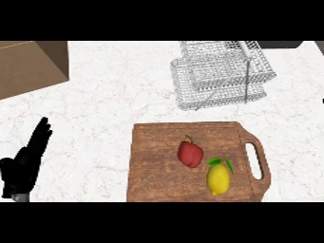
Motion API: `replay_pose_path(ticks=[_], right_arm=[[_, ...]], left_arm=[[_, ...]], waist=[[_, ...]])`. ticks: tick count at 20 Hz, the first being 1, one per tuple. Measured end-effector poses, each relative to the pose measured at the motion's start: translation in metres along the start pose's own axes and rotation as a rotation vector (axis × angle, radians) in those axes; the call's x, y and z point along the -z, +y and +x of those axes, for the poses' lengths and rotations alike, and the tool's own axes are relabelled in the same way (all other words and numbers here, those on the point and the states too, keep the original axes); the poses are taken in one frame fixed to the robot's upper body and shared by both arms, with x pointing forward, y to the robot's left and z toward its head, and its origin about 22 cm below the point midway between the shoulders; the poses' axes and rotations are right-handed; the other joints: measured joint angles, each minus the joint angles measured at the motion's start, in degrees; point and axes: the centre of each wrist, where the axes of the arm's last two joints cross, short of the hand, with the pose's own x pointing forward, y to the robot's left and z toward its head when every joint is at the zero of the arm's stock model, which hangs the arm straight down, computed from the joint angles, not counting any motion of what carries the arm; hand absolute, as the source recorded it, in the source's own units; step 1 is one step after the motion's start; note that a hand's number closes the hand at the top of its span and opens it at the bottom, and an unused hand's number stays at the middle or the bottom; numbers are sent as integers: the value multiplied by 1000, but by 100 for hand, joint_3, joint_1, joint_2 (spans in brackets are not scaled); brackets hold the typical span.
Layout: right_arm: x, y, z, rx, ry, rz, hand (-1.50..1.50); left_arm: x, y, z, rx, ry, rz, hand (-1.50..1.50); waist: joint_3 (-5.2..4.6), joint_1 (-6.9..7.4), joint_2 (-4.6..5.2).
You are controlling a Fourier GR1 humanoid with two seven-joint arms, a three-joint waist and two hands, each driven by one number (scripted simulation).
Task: Pick the bell pepper from the cutting board and place it in the tiered basket
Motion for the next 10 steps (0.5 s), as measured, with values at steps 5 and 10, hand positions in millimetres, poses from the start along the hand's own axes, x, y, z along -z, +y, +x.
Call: replay_pose_path(ticks=[5,10], right_arm=[[10,37,49,191,-160,63,150],[4,71,75,410,-169,10,-150]], left_arm=[[16,-24,36,-19,-124,0,0],[26,-58,66,-59,-205,-34,0]], waist=[[-30,-44,37],[-10,-140,-4]])
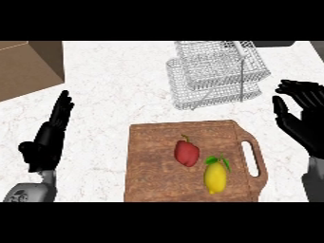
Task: Pick the bell pepper from the cutting board and place it in the tiered basket
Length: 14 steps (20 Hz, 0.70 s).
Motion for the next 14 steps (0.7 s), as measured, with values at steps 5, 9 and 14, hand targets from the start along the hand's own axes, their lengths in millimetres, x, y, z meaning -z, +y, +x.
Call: replay_pose_path(ticks=[5,9,14], right_arm=[[-30,31,6,230,57,213,-150],[-54,22,42,177,19,340,-150],[-61,1,87,-184,19,493,-150]], left_arm=[[8,-28,22,-19,-24,-21,0],[3,-42,26,-21,-26,-18,0],[-1,-43,28,-14,-21,-2,0]], waist=[[-18,40,51],[-30,26,59],[-57,-41,32]])
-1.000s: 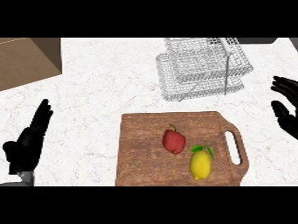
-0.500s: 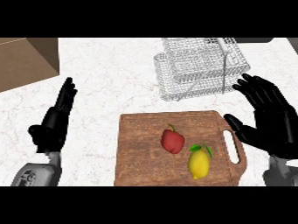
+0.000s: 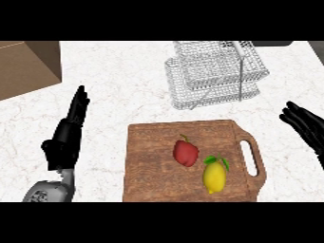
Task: Pick the bell pepper from the cutting board and place it in the tiered basket
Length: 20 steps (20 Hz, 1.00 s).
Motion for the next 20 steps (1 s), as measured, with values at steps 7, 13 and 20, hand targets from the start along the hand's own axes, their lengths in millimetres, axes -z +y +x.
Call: replay_pose_path(ticks=[7,13,20], right_arm=[[0,-5,61,-569,150,207,-150],[-2,17,102,-865,289,269,-150],[8,42,115,-962,415,301,-150]], left_arm=[[0,-5,3,1,-3,-14,0],[5,-13,11,-4,-18,-51,0],[11,-22,19,0,-36,-85,0]], waist=[[-37,75,10],[-45,289,55],[-40,496,101]])
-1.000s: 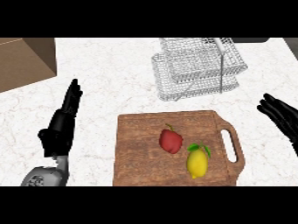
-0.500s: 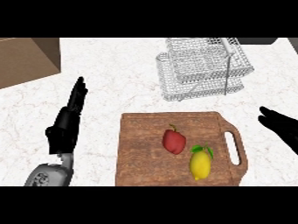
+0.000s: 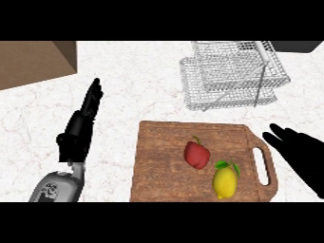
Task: Pick the bell pepper from the cutting board and place it in the tiered basket
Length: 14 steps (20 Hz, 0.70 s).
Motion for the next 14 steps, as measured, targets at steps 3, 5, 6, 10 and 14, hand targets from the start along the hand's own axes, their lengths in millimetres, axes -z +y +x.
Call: replay_pose_path(ticks=[3,5,6,10,14], right_arm=[[4,4,13,-14,-30,17,-150],[9,8,19,-25,-43,27,-150],[14,9,22,-28,-40,35,-150],[31,18,32,-44,-26,85,-150],[48,27,44,-62,-15,130,-150]], left_arm=[[4,-1,1,-5,3,-5,0],[5,-1,1,-8,3,-12,0],[6,0,1,-5,4,-9,0],[6,1,-2,-3,10,-2,0],[3,-1,-5,-1,13,5,0]], waist=[[1,22,-1],[-1,27,-6],[-1,31,-4],[3,-10,-23],[9,-64,-41]])
